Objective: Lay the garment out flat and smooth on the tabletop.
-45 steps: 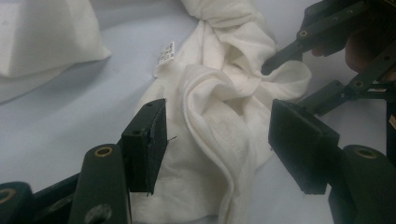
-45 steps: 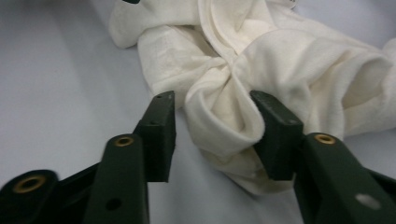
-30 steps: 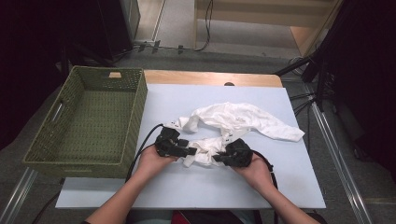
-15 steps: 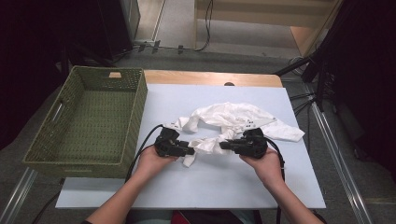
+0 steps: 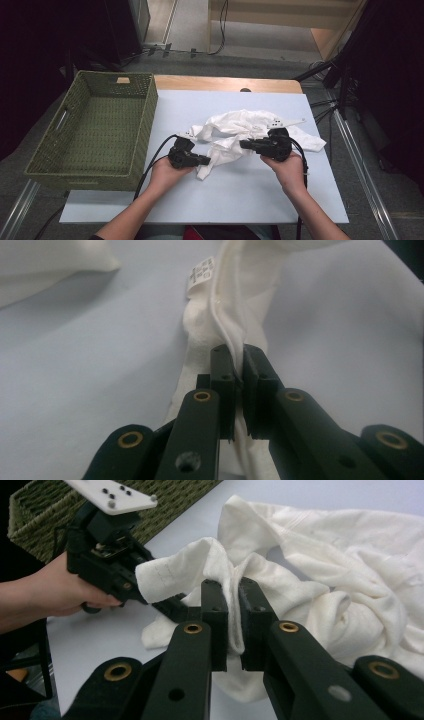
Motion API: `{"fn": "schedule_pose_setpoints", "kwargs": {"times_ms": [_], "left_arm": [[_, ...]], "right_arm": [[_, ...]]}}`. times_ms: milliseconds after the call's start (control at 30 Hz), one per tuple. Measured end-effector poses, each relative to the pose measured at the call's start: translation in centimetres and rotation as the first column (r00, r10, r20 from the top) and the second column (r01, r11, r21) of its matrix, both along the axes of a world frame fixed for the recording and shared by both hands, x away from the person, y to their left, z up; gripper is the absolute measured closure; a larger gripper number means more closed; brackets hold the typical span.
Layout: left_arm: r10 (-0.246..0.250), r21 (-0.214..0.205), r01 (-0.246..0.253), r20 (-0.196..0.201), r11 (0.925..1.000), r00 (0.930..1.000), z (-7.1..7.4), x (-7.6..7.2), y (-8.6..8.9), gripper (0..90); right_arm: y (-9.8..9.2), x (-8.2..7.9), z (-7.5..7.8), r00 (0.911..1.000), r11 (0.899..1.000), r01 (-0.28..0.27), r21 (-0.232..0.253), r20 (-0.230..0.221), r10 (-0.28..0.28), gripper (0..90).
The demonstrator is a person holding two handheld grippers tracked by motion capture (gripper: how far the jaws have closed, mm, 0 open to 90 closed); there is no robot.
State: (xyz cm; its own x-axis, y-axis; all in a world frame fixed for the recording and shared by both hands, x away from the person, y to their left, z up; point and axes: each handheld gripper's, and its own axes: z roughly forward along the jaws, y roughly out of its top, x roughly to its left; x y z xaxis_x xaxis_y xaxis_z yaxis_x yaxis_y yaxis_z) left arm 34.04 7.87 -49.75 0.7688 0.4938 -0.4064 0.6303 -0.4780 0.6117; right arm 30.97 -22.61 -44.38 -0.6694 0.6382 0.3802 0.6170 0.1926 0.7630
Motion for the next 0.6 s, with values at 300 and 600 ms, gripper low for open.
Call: {"fn": "schedule_pose_setpoints", "kwargs": {"times_ms": [300,600], "left_arm": [[-0.139,-0.035,0.139,0.022,0.9896,0.9901,2.0,-3.3,-2.3,85.3],[-0.180,-0.074,0.180,0.013,0.9808,0.9836,2.7,-4.7,-3.2,85.2]], "right_arm": [[0.2,0.7,0.7,0.9998,1.000,0.015,-0.004,0.015,-0.015,81.2],[1.7,1.6,0.9,0.9999,1.000,0.001,-0.025,0.016,-0.001,80.9]]}}
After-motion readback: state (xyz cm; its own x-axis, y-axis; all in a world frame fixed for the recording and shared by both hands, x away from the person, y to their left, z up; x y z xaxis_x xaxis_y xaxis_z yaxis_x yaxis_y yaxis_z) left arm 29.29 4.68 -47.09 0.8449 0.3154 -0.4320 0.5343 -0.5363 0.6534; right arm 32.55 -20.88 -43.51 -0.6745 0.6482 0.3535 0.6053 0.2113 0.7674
